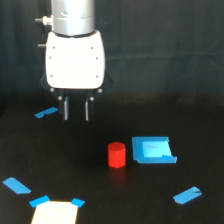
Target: Pick up the red object from the table
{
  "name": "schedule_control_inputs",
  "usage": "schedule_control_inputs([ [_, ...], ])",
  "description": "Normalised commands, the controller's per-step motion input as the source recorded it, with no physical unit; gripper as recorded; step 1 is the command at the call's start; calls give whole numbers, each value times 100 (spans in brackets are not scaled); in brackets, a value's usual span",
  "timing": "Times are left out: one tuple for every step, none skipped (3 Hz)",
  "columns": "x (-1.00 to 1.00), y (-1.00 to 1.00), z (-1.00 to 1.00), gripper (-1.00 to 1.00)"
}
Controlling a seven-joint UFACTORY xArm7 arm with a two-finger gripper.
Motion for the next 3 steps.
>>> schedule_control_inputs([
  [-22,100,77,69],
  [95,-61,57,40],
  [-23,-29,-7,-100],
])
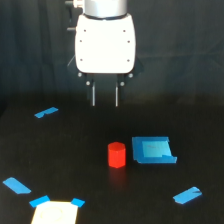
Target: Pick up the red object from the table
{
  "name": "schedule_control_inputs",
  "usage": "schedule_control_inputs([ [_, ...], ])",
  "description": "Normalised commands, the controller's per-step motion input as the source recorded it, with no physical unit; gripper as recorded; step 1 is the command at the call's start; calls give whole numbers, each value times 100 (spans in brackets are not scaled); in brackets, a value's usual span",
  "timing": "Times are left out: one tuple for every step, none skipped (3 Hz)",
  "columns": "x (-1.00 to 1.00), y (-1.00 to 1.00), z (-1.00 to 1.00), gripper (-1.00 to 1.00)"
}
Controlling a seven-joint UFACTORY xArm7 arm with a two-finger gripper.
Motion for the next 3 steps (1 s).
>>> schedule_control_inputs([
  [56,-4,-75,36],
  [100,-79,-14,97],
  [100,-36,-44,-24],
])
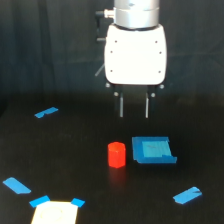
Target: Pick up the red object from the table
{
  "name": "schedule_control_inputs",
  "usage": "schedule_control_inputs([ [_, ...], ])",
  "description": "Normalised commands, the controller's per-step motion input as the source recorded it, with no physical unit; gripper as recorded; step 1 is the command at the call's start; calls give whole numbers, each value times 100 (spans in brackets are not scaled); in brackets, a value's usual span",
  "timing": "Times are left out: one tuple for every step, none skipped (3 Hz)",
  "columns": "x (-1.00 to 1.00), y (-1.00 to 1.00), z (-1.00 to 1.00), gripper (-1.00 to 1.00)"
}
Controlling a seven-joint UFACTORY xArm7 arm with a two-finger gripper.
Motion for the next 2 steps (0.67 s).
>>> schedule_control_inputs([
  [99,-100,2,50],
  [86,-60,20,56],
])
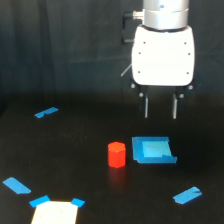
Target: Pick up the red object from the table
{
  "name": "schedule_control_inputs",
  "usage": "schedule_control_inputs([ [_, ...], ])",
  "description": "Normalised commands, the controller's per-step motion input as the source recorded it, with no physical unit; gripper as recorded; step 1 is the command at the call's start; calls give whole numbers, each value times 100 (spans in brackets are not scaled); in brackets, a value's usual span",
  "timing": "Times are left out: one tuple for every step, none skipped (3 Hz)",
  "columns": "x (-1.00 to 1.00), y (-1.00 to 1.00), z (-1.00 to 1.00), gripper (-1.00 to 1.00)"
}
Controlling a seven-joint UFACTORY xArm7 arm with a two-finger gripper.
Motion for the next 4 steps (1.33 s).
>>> schedule_control_inputs([
  [-21,42,54,-26],
  [95,-44,-3,-17],
  [100,-56,-10,-6],
  [100,-17,0,49],
])
